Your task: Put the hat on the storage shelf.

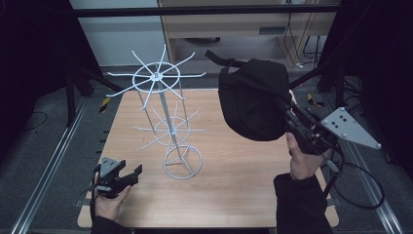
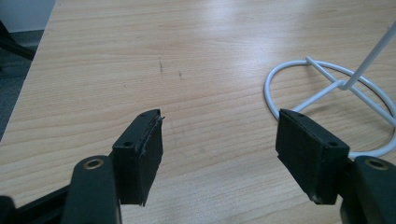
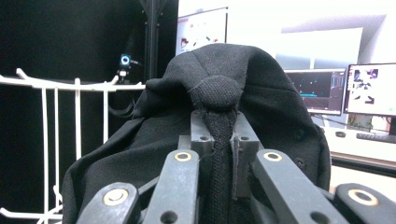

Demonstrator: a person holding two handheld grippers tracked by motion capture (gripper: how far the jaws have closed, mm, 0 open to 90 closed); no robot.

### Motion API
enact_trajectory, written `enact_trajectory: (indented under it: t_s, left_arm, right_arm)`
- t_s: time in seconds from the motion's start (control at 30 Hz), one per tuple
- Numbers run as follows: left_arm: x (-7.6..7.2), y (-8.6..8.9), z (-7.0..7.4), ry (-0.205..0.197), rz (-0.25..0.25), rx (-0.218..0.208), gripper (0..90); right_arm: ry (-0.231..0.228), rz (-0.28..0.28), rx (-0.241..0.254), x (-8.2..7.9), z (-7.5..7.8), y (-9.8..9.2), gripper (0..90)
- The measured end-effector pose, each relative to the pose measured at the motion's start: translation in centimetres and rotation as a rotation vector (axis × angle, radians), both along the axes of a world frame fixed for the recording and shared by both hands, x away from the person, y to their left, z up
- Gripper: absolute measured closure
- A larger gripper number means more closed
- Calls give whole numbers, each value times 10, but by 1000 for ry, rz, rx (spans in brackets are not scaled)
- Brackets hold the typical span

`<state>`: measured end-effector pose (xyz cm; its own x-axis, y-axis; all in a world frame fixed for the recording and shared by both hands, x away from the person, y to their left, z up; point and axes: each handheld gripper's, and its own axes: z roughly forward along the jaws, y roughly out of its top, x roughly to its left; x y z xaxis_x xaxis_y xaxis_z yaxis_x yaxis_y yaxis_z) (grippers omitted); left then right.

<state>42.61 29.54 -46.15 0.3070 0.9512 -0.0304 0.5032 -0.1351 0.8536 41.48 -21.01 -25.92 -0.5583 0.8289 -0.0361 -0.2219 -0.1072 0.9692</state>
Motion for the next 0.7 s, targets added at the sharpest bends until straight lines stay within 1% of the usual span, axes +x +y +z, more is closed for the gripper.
enact_trajectory:
  t_s: [0.07, 0.17, 0.3, 0.4, 0.5, 0.57, 0.63, 0.7]
  left_arm:
    - [0, 0, 0, 0, 1, 1, 318]
    - [0, 0, 0, 0, 1, -1, 318]
    - [0, 0, 0, 1, -2, 4, 318]
    - [0, 0, 0, 1, -3, 6, 319]
    - [0, 0, 0, 1, -2, 6, 318]
    - [0, 0, 0, 1, -2, 6, 318]
    - [0, 0, 0, 3, 0, 5, 318]
    - [0, -1, -1, 4, 0, 7, 318]
  right_arm:
    - [-16, 3, 26, 1, 6, 2, 836]
    - [-36, 15, 44, 1, 14, 6, 836]
    - [-57, 33, 59, 0, 22, 12, 836]
    - [-77, 60, 61, -2, 27, 19, 836]
    - [-83, 92, 60, -3, 29, 25, 836]
    - [-82, 113, 51, -3, 29, 30, 836]
    - [-76, 128, 36, -2, 26, 34, 835]
    - [-61, 150, 31, 0, 21, 38, 835]
